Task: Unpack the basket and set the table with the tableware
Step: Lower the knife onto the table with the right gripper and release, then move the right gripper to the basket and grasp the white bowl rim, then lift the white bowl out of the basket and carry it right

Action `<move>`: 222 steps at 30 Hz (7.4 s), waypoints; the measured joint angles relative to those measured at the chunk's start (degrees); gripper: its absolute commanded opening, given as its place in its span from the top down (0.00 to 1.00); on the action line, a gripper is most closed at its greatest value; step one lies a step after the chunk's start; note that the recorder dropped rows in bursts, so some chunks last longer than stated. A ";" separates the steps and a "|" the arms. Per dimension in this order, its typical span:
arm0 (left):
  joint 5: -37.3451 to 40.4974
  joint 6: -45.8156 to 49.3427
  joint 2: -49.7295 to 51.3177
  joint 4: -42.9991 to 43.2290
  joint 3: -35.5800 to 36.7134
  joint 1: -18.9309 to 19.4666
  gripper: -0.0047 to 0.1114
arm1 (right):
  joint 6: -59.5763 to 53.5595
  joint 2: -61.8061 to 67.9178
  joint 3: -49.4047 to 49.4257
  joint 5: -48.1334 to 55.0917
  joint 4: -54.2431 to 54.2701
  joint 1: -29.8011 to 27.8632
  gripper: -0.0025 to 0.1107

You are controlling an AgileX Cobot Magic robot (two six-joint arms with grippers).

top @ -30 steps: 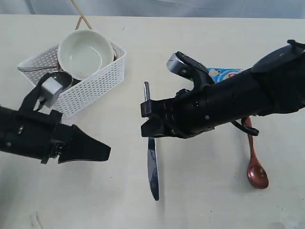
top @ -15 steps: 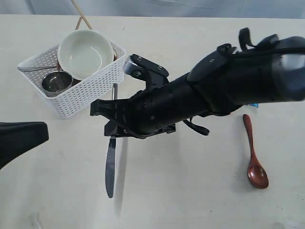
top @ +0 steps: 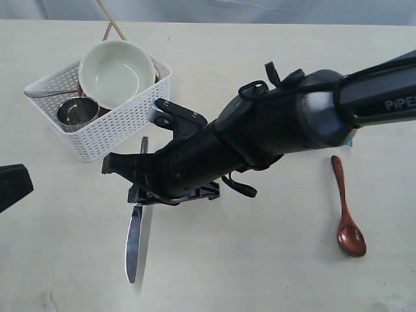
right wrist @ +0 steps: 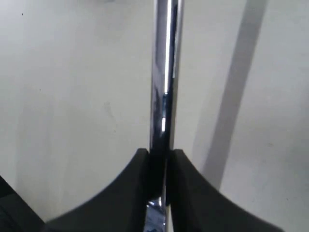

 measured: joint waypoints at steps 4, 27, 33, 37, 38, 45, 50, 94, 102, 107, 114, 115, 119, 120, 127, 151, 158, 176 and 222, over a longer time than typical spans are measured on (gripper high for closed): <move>-0.25 -0.11 0.00 -0.02 0.00 0.00 0.96 | 3.09 0.00 0.00 -0.64 -3.45 0.00 0.98; -0.80 -0.44 0.00 0.02 0.00 0.00 0.96 | 5.10 4.52 -1.75 -0.59 -5.33 0.00 0.98; -0.80 -0.89 0.00 0.02 0.00 0.00 0.96 | 6.14 6.20 -4.08 0.04 -5.48 0.00 0.98; -0.80 -0.89 0.00 0.02 0.00 0.00 0.96 | 8.16 6.20 -4.08 0.81 -6.10 0.00 0.98; -0.80 -1.04 0.00 0.02 0.00 0.00 0.96 | 8.32 6.20 -4.08 0.81 -6.37 0.00 0.98; -0.80 -1.99 0.00 0.02 0.00 0.00 0.96 | 10.05 6.20 -4.08 1.29 -7.16 0.00 0.76; -0.80 -2.28 0.00 0.02 0.00 0.00 0.96 | 10.95 6.20 -4.08 1.23 -7.16 0.00 0.74; -16.01 -16.08 20.14 31.18 -23.24 0.00 0.96 | 6.75 -14.22 -13.34 12.29 -40.25 -15.07 0.55; -12.61 -21.30 12.42 38.84 -19.40 0.00 0.96 | -3.73 0.19 -32.20 22.52 -40.50 -19.33 0.55; -8.94 -27.28 3.24 47.22 -15.40 0.00 0.96 | -10.39 8.48 -41.33 23.45 -40.61 -19.20 0.55; -0.86 -42.00 -5.72 65.42 -13.35 0.00 0.96 | -14.98 16.78 -49.44 23.59 -40.71 -18.46 0.55; -0.48 -44.00 -6.56 67.47 -13.27 0.00 0.96 | -14.98 17.50 -49.87 23.48 -40.71 -18.25 0.55; -0.37 -47.94 -8.16 71.32 -13.27 0.00 0.96 | -15.10 19.20 -50.57 22.71 -40.71 -17.61 0.55; -0.28 -48.23 -8.19 71.62 -13.27 0.00 0.96 | -15.10 19.48 -50.57 22.62 -40.71 -17.51 0.55; -0.06 -49.07 -8.28 72.00 -13.27 0.00 0.96 | -14.44 20.76 -50.57 20.19 -40.71 -17.35 0.55; -0.02 -49.21 -8.28 72.14 -13.27 0.00 0.96 | -5.94 21.91 -50.57 18.02 -40.61 -17.35 0.55; -0.02 -49.21 -8.28 72.14 -13.27 0.00 0.96 | -3.73 21.91 -50.57 17.80 -40.61 -17.35 0.66; -0.02 -49.21 -8.28 72.14 -13.27 0.00 0.96 | -2.53 23.84 -51.27 17.72 -39.80 -17.26 0.90; -0.17 -49.31 -8.28 72.14 -13.27 0.00 0.96 | 9.86 0.11 -48.01 37.70 -49.81 -26.00 0.98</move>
